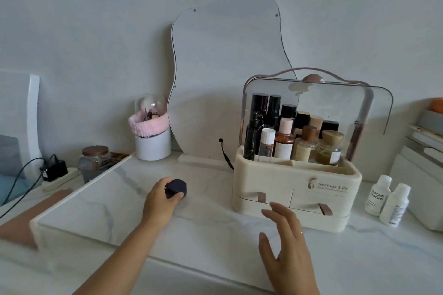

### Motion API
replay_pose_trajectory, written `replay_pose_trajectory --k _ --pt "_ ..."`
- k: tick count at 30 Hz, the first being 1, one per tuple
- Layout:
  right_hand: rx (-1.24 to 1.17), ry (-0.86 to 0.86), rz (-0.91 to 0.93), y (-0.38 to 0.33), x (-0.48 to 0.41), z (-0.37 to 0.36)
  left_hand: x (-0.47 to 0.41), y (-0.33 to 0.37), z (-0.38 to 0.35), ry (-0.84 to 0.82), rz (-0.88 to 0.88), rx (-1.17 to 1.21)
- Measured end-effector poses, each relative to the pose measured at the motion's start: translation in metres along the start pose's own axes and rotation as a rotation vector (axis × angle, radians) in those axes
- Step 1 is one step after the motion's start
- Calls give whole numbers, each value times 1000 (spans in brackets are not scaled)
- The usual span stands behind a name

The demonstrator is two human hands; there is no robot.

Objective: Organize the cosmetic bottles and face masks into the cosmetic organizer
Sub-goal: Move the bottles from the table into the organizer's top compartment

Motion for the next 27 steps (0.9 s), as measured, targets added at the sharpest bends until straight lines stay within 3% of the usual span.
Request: replay_pose_trajectory --k 4,7,13,21,27 --pt "-65 -106 -51 -5 -11 9 45 56 -20 -203 -131 201" --pt "-126 -345 -68 -19 -29 10 88 114 -40 -428 -261 242" --pt "-348 -456 -179 -24 -76 55 113 195 -52 -532 -489 346" --pt "-290 -464 -159 -7 -124 85 108 227 -68 -402 -558 370" --pt "-135 -189 -324 40 -146 81 101 199 -95 -126 -828 -188"
Point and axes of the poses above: each hand's wrist, its own x-axis away from the middle knuckle, its own z-axis out of the back of the hand, y = z × x, the point moved 8 cm from there along -x, towards the middle knuckle, and after that the axes turned 2 degrees about x, right-handed, at the moved point
